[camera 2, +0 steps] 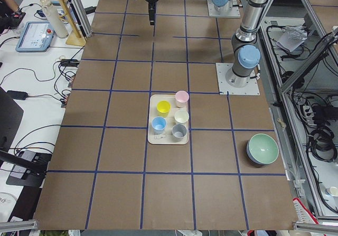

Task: Transfer IKEA cup to right arm and place on rack

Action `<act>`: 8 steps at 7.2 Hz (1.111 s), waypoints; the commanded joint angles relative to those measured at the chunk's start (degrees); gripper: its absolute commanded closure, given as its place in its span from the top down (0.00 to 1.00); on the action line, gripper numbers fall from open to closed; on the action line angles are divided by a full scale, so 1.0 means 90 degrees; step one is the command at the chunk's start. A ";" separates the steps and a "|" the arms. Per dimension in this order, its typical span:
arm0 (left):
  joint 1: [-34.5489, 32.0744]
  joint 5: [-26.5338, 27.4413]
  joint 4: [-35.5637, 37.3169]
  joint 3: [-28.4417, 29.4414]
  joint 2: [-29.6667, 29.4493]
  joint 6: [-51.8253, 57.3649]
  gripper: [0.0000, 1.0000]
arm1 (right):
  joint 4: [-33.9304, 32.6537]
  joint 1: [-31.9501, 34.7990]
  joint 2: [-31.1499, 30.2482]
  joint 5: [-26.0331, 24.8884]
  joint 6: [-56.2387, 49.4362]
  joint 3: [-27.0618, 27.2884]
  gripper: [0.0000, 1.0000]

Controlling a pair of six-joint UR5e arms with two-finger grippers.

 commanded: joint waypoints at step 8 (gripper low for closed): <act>0.0019 -0.0028 0.0000 0.0008 0.0020 0.0001 1.00 | -0.0003 -0.0060 0.0507 -0.0009 0.0017 -0.0008 1.00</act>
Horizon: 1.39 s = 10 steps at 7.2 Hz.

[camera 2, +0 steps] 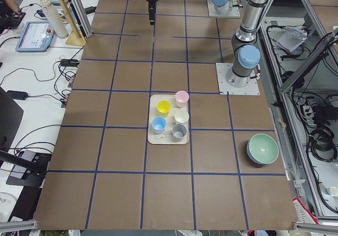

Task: Transfer IKEA cup to right arm and place on rack

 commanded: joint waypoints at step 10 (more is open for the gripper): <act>0.0017 -0.0003 -0.0010 -0.0011 0.0043 0.0000 1.00 | 0.3437 0.0958 -0.2690 -0.0046 0.1942 0.0008 1.00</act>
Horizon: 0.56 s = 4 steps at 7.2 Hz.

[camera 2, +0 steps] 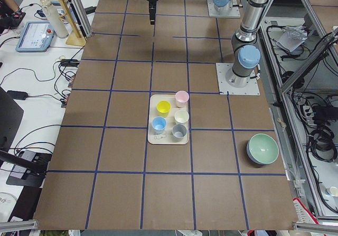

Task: Transfer IKEA cup to right arm and place on rack

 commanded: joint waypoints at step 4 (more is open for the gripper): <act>-0.0003 -0.0008 0.0005 0.0000 -0.0011 0.0000 1.00 | 0.0917 0.2402 -0.0724 -0.0137 0.2842 0.0086 1.00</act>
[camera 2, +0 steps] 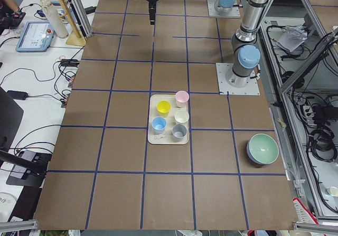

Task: Transfer IKEA cup to right arm and place on rack

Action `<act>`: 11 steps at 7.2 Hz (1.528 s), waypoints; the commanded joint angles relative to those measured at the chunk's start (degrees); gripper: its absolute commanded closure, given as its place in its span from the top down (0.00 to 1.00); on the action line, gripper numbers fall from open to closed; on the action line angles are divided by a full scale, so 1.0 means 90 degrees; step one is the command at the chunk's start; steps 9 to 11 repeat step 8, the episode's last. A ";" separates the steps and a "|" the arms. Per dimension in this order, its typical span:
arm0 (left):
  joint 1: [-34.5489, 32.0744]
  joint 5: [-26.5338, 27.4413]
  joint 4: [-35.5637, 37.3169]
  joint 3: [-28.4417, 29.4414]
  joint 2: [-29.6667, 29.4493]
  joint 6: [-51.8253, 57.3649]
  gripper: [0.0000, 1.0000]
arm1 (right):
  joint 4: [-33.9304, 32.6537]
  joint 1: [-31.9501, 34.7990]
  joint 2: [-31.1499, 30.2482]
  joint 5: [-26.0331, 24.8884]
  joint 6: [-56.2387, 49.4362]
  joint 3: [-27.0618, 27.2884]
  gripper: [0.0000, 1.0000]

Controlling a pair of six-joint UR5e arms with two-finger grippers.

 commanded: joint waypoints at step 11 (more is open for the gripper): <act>-0.0001 -0.0017 0.0005 0.0000 -0.0001 0.0000 1.00 | 0.0100 0.0583 0.0002 -0.0128 0.0724 -0.0012 1.00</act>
